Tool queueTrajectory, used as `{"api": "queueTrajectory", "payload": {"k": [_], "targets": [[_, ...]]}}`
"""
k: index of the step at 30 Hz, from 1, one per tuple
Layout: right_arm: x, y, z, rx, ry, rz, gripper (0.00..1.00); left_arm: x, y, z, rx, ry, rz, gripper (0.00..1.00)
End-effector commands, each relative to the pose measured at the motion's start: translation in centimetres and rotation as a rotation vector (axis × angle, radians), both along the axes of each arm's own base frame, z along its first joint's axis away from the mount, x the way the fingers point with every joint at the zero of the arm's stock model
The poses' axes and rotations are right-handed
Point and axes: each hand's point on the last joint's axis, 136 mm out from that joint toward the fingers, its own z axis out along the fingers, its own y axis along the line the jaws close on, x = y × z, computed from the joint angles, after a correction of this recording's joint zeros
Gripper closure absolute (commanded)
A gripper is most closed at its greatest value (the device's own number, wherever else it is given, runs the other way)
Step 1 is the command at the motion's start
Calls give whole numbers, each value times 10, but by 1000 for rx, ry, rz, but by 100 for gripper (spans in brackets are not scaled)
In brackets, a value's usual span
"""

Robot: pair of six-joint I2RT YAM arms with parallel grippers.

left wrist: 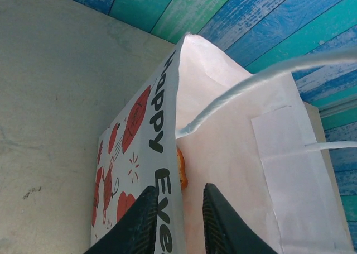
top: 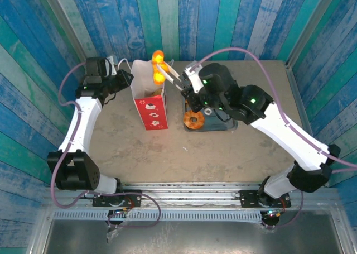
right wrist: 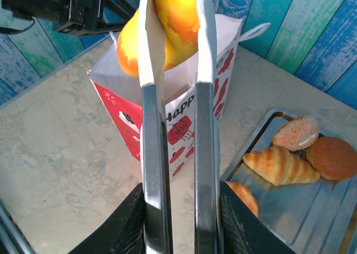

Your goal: Place the fake bread into the paper bag

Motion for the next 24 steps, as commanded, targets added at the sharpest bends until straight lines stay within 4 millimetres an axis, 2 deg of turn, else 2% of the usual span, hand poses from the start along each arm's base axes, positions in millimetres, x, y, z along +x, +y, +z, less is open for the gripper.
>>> {"api": "queueTrajectory", "payload": {"k": [1,11,24], "targets": [[8,8,13,-13,-62,-11,68,11,-4,7,-5,-32,-23,79],[28,37,-17,-96,-36,-9,68,10,-6,10,-18,-44,-30,91],[34,60,-60,-185,67,25,67,12,-5,6,-9,-37,-23,93]]}}
